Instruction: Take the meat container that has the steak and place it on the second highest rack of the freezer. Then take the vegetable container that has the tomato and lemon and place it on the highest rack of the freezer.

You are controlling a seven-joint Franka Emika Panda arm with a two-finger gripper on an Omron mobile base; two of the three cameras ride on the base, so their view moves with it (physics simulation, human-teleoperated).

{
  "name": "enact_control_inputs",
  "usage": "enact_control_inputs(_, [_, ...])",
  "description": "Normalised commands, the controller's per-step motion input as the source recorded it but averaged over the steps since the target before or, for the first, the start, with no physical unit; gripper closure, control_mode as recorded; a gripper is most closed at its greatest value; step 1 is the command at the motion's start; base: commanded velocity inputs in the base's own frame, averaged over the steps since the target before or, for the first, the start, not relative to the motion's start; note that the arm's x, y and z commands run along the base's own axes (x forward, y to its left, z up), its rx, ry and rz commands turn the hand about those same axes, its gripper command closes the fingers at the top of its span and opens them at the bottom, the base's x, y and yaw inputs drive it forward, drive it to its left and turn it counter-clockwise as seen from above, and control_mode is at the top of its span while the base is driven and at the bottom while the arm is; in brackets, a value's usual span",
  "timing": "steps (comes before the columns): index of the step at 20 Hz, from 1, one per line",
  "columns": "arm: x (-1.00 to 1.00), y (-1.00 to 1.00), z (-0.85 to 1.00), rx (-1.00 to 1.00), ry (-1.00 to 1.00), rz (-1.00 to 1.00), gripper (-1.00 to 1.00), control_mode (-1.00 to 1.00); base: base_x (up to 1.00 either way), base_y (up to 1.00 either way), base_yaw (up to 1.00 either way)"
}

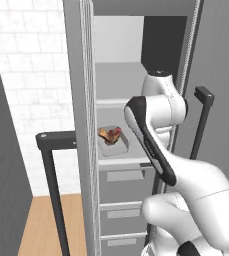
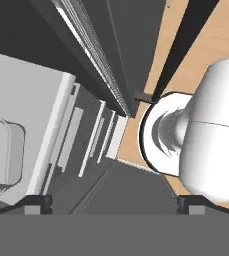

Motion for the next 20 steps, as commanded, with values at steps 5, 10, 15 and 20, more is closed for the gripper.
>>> enact_control_inputs(5, [-0.88,-0.13,0.26,-0.03,0.02,0.61,-1.00,-1.00,0.00,0.00,0.00])
enact_control_inputs(10, [-0.97,-0.05,0.18,-0.07,0.00,0.58,-1.00,-1.00,0.00,0.00,0.00])
enact_control_inputs(15, [-0.90,-0.09,0.01,-0.07,0.00,0.49,-1.00,-1.00,0.00,0.00,0.00])
enact_control_inputs(20, [-0.40,0.00,0.01,-0.02,-0.01,0.05,-1.00,1.00,-0.60,-0.03,0.03])
